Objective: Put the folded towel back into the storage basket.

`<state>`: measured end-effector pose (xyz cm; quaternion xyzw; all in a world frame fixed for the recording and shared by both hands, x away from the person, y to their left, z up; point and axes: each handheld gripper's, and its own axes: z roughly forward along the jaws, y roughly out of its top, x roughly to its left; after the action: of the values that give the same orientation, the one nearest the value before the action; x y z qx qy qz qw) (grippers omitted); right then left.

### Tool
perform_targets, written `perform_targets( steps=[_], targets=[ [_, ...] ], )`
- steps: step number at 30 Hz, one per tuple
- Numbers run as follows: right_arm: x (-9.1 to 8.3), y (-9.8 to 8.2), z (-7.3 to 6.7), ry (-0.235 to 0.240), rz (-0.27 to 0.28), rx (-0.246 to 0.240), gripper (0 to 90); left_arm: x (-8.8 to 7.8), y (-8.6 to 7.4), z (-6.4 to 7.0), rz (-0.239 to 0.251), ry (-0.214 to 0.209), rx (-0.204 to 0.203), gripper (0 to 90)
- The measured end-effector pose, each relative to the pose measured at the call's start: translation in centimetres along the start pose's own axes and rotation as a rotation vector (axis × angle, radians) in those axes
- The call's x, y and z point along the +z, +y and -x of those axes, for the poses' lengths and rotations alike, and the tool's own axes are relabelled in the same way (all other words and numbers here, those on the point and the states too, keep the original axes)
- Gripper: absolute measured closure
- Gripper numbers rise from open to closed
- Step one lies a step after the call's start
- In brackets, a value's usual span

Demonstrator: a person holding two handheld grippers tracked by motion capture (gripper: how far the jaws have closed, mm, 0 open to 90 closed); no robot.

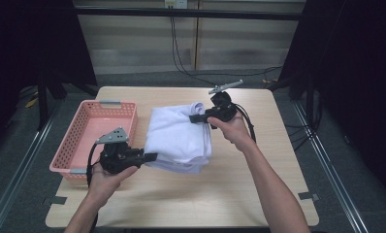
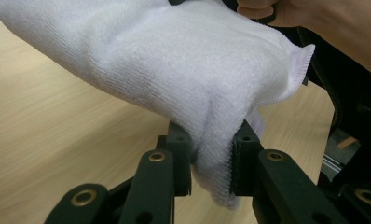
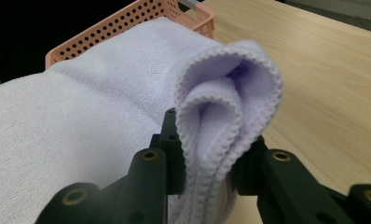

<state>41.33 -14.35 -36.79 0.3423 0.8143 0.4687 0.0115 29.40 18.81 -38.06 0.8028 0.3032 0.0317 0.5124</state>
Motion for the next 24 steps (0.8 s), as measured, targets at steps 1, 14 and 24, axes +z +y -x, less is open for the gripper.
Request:
perform_targets(
  steps=[1,14,24],
  targets=[
    [0.2,0.2,0.0,0.002,0.006,-0.002,71.2,-0.2,0.1,-0.2,0.003,0.005,-0.003,74.7],
    [2.4,3.7,-1.4,0.020,0.013,-0.022,71.5,-3.3,0.0,-2.2,0.056,0.055,-0.040,74.9],
    [3.8,6.9,-3.0,0.038,0.019,-0.027,71.5,-6.3,0.4,-3.4,0.115,0.086,-0.065,75.2]
  ],
)
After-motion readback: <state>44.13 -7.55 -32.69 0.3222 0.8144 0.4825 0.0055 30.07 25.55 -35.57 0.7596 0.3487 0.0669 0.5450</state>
